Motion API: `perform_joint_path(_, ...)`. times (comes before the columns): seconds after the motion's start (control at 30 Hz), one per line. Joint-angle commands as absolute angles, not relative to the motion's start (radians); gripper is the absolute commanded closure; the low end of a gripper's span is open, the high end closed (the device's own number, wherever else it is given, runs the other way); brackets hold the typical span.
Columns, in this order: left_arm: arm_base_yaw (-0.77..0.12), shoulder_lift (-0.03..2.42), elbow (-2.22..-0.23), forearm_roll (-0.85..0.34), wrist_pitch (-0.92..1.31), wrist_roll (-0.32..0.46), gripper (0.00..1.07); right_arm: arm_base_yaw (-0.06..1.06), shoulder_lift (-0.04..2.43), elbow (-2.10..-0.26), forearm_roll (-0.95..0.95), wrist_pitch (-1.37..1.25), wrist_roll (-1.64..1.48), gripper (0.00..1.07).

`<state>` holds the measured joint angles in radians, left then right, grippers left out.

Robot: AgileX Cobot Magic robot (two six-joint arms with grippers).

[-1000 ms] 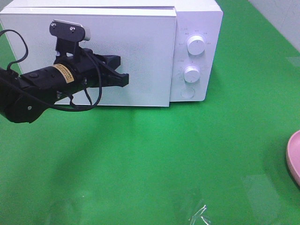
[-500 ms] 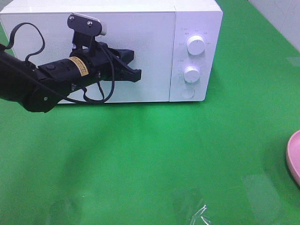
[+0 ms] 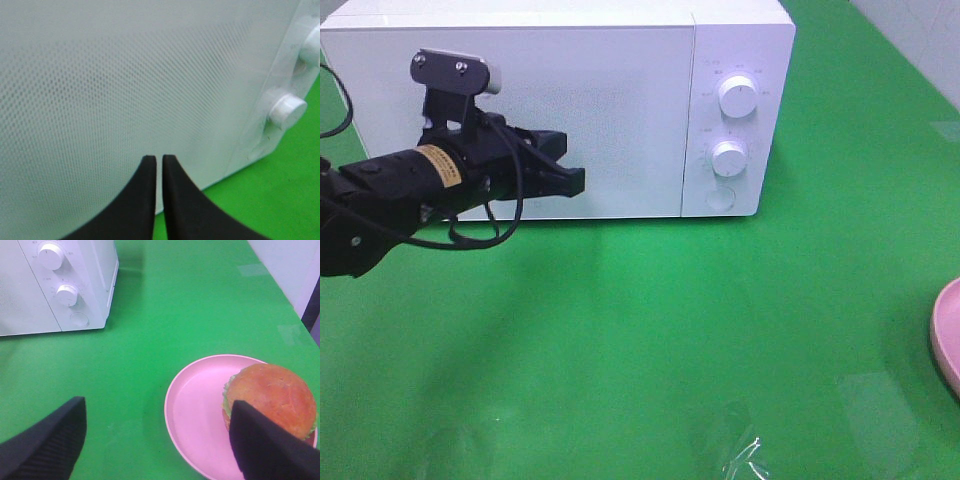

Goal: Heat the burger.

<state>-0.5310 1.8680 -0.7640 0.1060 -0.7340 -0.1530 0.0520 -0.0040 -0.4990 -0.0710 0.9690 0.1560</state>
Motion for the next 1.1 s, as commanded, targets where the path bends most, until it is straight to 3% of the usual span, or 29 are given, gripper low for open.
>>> perform_joint_path(0.03,-0.537,1.815,-0.712,0.097,-0.696,-0.152,0.81,0.044,-0.031,-0.497,-0.072,0.961,0.144,0.31)
perform_joint_path(0.07,-0.537,1.780,-0.680,0.097,-0.635,-0.152,0.58,0.044,-0.031,-0.497,-0.072,0.961,0.144,0.31)
perform_joint_path(0.1,-0.537,1.780,-0.680,0.097,-0.635,-0.152,0.58,0.044,-0.031,-0.497,-0.072,0.961,0.144,0.31)
perform_joint_path(0.13,-0.535,1.743,-0.667,0.097,-0.525,-0.152,0.31,0.044,-0.031,-0.497,-0.072,0.961,0.144,0.31)
perform_joint_path(0.17,-0.535,1.743,-0.667,0.097,-0.525,-0.152,0.31,0.044,-0.031,-0.497,-0.072,0.961,0.144,0.31)
perform_joint_path(0.2,-0.535,1.714,-0.667,0.097,-0.404,-0.152,0.16,0.044,-0.031,-0.497,-0.072,0.961,0.144,0.31)
perform_joint_path(0.4,-0.535,1.630,-0.670,0.097,-0.103,-0.153,0.13,0.044,-0.031,-0.497,-0.072,0.961,0.144,0.31)
perform_joint_path(0.5,-0.535,1.590,-0.701,0.097,0.200,-0.160,0.13,0.044,-0.031,-0.497,-0.072,0.961,0.144,0.31)
perform_joint_path(0.6,-0.535,1.579,-0.723,0.097,0.334,-0.159,0.13,0.044,-0.031,-0.497,-0.072,0.961,0.144,0.31)
perform_joint_path(0.67,-0.535,1.578,-0.774,0.101,0.598,-0.159,0.13,0.044,-0.031,-0.497,-0.072,0.961,0.144,0.31)
perform_joint_path(0.77,-0.535,1.578,-0.785,0.104,0.656,-0.159,0.13,0.044,-0.031,-0.497,-0.072,0.961,0.144,0.31)
perform_joint_path(0.8,-0.535,1.578,-0.823,0.108,0.803,-0.159,0.13,0.044,-0.031,-0.497,-0.072,0.961,0.144,0.31)
perform_joint_path(0.9,-0.535,1.578,-0.839,0.108,0.855,-0.159,0.13,0.044,-0.031,-0.497,-0.072,0.961,0.144,0.31)
perform_joint_path(1.03,-0.535,1.575,-0.895,0.092,1.108,-0.160,0.13,0.044,-0.031,-0.497,-0.072,0.961,0.144,0.31)
perform_joint_path(1.1,-0.535,1.569,-0.898,0.084,1.110,-0.160,0.13,0.044,-0.031,-0.497,-0.072,0.961,0.144,0.31)
